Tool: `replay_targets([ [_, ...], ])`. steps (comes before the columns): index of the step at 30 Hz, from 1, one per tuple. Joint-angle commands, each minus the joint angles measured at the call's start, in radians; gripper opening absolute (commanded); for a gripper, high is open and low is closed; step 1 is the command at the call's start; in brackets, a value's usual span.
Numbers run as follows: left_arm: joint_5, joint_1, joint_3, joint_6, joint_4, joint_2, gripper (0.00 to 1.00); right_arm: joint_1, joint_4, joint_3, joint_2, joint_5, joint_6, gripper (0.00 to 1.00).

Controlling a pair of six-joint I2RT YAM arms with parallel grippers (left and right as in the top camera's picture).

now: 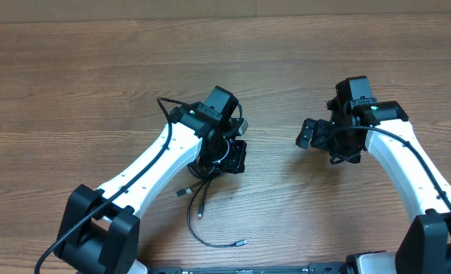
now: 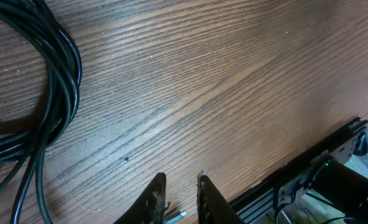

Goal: Untangle cables

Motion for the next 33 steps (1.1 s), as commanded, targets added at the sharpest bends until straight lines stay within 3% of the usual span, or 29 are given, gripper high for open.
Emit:
replay_targets([
  [1, -0.01, -0.006, 0.019, -0.003, 0.001, 0.014, 0.19, 0.004, 0.003, -0.004, 0.002, 0.003, 0.0, 1.0],
  [9, -0.014, -0.005, 0.019, -0.003, 0.019, 0.014, 0.04, 0.004, 0.004, -0.004, 0.002, 0.003, 0.0, 1.0],
  [14, -0.033, 0.002, 0.019, -0.003, 0.071, 0.014, 0.04, 0.004, 0.003, -0.004, 0.002, 0.003, 0.0, 1.0],
  [21, -0.201, 0.004, 0.019, -0.045, 0.079, 0.014, 0.04, 0.004, 0.004, -0.004, 0.002, 0.003, 0.0, 1.0],
  [28, -0.204, 0.004, 0.019, -0.044, 0.078, 0.014, 0.06, 0.004, 0.005, -0.004, 0.002, 0.003, 0.0, 1.0],
  [33, -0.278, 0.011, 0.019, -0.044, 0.084, 0.014, 0.08, 0.004, 0.096, -0.004, 0.002, -0.018, 0.001, 1.0],
])
